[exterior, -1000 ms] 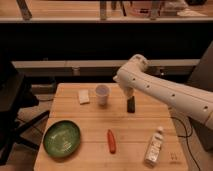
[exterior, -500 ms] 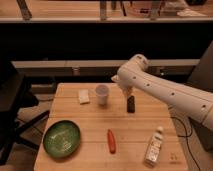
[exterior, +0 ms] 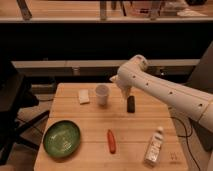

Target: Pick up the ceramic cup

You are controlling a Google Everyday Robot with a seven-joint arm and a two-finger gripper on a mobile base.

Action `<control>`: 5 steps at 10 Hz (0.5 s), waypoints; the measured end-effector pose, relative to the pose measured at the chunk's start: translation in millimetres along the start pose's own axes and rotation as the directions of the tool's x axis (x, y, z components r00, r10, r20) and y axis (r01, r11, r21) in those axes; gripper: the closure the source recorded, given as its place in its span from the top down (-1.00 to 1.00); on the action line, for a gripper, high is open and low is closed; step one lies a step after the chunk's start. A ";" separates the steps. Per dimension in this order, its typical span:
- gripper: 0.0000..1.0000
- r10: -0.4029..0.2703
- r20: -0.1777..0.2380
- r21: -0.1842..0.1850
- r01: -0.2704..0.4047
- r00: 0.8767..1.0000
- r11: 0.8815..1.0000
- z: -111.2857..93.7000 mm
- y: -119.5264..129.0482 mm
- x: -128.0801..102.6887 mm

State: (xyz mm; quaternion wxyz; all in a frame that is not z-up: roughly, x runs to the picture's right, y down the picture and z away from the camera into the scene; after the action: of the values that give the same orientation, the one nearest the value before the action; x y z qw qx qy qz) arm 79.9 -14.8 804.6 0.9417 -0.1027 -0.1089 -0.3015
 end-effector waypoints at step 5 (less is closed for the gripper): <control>0.60 -0.027 0.039 0.000 0.028 0.999 1.000 12.2 -2.1 -5.4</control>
State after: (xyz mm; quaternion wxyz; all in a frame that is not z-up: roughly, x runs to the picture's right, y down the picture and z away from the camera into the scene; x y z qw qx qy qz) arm 72.6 -10.4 815.1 0.9351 -0.1074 -0.1286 -0.3124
